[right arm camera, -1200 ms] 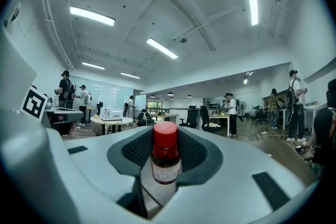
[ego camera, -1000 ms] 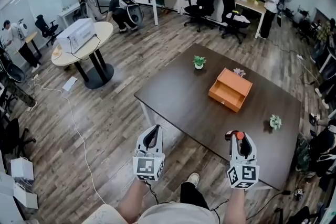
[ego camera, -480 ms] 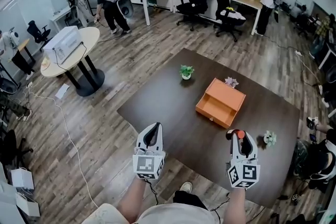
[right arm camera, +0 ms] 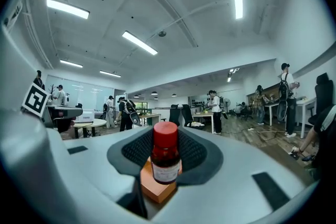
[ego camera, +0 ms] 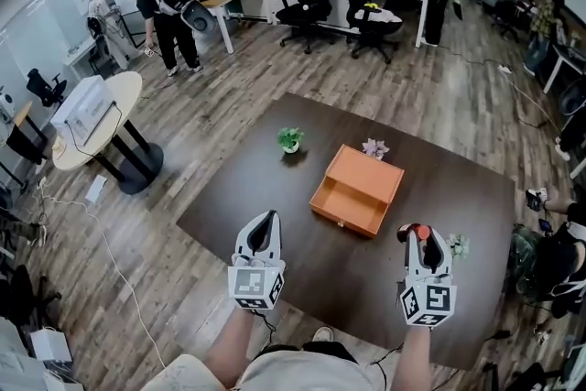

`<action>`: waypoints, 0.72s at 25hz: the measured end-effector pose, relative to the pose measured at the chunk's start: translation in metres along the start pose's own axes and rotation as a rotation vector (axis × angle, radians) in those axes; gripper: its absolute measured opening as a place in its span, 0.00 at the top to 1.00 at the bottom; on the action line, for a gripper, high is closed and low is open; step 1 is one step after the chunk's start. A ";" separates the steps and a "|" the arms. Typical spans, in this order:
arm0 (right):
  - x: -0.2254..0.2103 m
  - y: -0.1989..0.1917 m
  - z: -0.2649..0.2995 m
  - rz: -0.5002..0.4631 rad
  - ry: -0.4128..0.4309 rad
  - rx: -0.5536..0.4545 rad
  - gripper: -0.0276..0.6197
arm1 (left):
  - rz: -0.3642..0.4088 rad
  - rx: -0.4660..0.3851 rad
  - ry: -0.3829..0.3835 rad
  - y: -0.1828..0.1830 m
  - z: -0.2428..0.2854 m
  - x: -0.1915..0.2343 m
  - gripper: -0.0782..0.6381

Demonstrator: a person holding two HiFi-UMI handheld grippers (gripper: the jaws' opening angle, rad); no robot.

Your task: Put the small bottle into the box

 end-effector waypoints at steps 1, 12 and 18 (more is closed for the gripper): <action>-0.004 0.000 0.004 0.002 -0.007 -0.002 0.75 | 0.003 -0.001 -0.010 0.001 0.007 -0.001 0.89; -0.014 0.000 0.039 0.005 -0.085 -0.030 0.75 | 0.010 -0.020 -0.093 -0.002 0.070 0.012 0.89; -0.001 0.007 0.063 -0.034 -0.147 -0.052 0.75 | 0.030 -0.041 -0.157 -0.007 0.112 0.036 0.89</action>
Point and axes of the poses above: the fingertips, and each gripper's own axes: z forward along the fingers, x to its left, y out of its top, the point moved 8 cm from there along -z, backward along the fingers, and after that the axes turned 13 degrees about -y, right-handed, at the moved point
